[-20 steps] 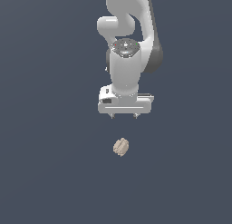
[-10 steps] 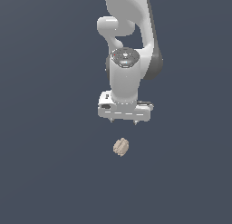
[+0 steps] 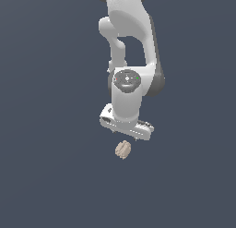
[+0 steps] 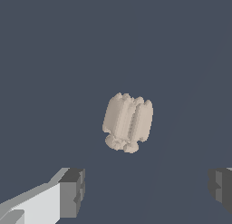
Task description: Pick up the object and move it to a goal position.
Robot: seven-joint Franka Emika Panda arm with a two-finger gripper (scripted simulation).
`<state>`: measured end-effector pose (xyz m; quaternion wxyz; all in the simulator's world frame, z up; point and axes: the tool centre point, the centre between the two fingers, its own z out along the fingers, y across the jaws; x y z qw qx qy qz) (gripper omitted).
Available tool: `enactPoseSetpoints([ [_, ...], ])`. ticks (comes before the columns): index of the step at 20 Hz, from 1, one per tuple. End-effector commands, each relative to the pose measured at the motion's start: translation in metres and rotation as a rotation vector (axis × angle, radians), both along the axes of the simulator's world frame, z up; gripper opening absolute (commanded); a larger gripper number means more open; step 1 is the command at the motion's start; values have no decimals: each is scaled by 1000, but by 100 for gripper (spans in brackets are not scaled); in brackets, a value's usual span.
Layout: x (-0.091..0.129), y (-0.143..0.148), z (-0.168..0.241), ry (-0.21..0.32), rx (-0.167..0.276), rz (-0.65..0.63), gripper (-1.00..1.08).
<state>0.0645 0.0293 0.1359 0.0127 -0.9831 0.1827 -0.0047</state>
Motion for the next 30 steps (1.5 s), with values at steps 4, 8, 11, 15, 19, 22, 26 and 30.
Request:
enactPoseSetpoints([
  [4,15,-2,-22,9,-9,-122,100],
  [8,21,-2,-33,13,-15,-182,100],
  [11,24,-2,-39,15,-19,-212,100],
  [15,27,-3,-44,16,-21,-234,100],
  [19,26,-3,-44,17,-21,-232,100],
  [22,26,-3,-51,17,-21,-233,100],
  [26,26,-2,-71,17,-21,-234,100],
  [30,25,-3,-90,17,-21,-236,100],
])
